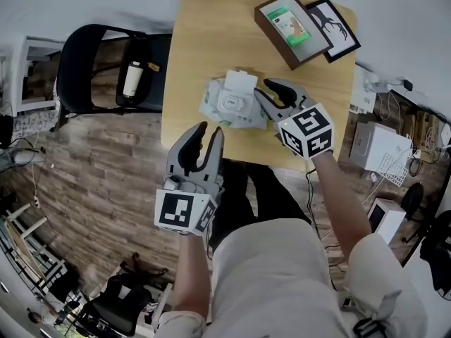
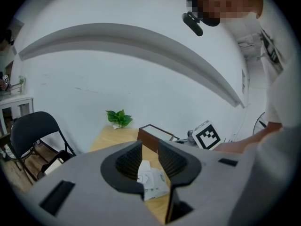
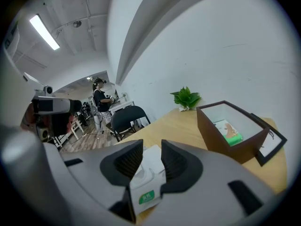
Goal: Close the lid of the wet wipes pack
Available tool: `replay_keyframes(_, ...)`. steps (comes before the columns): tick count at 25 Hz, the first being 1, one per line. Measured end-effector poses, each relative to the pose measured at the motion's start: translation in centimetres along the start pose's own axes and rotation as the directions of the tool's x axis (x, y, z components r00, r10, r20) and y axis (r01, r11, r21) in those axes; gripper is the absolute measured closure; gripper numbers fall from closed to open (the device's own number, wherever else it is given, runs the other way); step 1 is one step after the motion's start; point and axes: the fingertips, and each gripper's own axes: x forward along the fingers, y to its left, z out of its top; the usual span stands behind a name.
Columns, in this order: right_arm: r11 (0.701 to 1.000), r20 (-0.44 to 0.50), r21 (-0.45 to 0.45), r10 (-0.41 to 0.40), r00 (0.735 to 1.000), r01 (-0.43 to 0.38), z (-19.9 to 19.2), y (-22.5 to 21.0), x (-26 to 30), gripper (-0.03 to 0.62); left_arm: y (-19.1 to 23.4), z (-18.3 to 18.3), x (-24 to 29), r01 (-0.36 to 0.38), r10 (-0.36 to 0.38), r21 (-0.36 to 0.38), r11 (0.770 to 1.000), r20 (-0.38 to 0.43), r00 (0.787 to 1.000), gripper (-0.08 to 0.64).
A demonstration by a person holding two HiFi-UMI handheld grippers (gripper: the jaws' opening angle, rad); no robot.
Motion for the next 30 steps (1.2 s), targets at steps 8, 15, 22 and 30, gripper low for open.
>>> replay_keyframes(8, 1.0, -0.034, 0.009, 0.002, 0.999, -0.002, -2.1, -1.6, 3.1, 0.479, 1.2, -1.0, -0.2, -0.04, 0.04, -0.029, 0.999, -0.004, 0.999, 0.459)
replay_keyframes(15, 1.0, -0.075, 0.001, 0.0, 0.997, 0.001, -3.7, -3.1, 5.0, 0.479, 1.5, -1.7, -0.2, -0.062, 0.062, -0.041, 0.997, -0.014, 0.998, 0.459)
replay_keyframes(22, 1.0, -0.113, 0.017, 0.016, 0.993, -0.014, -5.2, -3.8, 6.2, 0.479, 1.8, -1.8, -0.2, -0.078, 0.077, -0.043, 0.996, -0.022, 0.997, 0.459)
replay_keyframes(30, 0.996, -0.125, 0.08, 0.053, 0.991, -0.044, -6.0, -4.1, 7.0, 0.479, 1.8, -1.9, 0.0, -0.091, 0.09, -0.042, 0.995, -0.027, 0.996, 0.459)
